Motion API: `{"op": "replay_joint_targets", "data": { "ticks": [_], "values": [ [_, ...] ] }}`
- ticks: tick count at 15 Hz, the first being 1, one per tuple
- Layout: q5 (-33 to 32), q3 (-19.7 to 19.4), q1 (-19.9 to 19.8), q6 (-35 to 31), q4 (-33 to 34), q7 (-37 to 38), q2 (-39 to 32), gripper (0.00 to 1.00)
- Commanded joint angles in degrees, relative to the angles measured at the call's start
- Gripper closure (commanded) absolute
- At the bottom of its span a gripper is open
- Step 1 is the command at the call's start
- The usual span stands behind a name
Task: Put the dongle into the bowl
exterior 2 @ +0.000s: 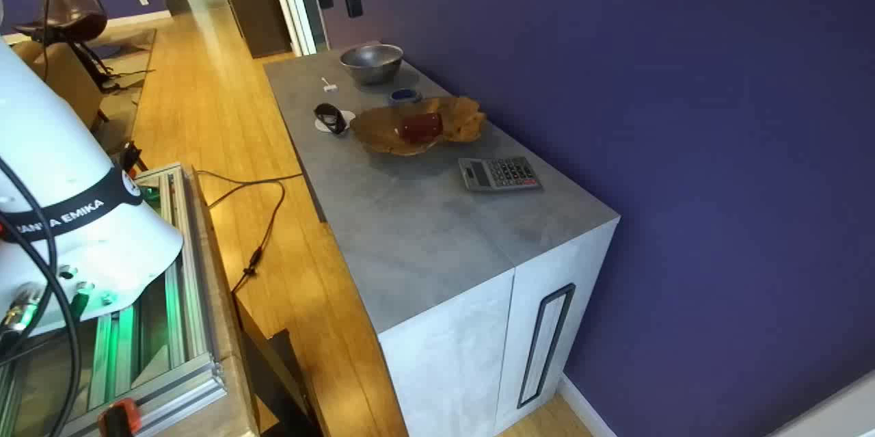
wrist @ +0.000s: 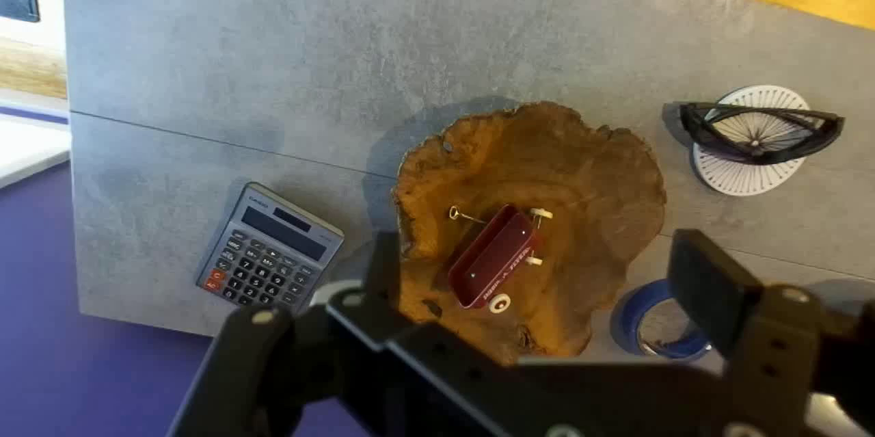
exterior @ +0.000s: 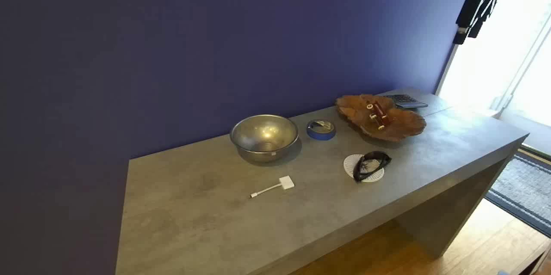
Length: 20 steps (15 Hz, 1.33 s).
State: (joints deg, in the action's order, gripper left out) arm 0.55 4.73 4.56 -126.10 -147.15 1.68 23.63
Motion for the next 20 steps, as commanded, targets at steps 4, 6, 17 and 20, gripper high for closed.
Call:
{"op": "replay_joint_targets", "data": {
  "ticks": [4,6,17,20],
  "values": [
    [-0.02,-0.04,0.05,0.12,0.08,0.02,-0.01,0.0],
    [-0.02,-0.04,0.05,0.12,0.08,0.02,-0.01,0.0],
    [1.72,1.77,2.81,-3.19,0.65,-0.51,-3.46,0.0],
    [2.15,5.59,7.29,-8.34,1.51,-0.41,-8.18,0.0]
  ]
}}
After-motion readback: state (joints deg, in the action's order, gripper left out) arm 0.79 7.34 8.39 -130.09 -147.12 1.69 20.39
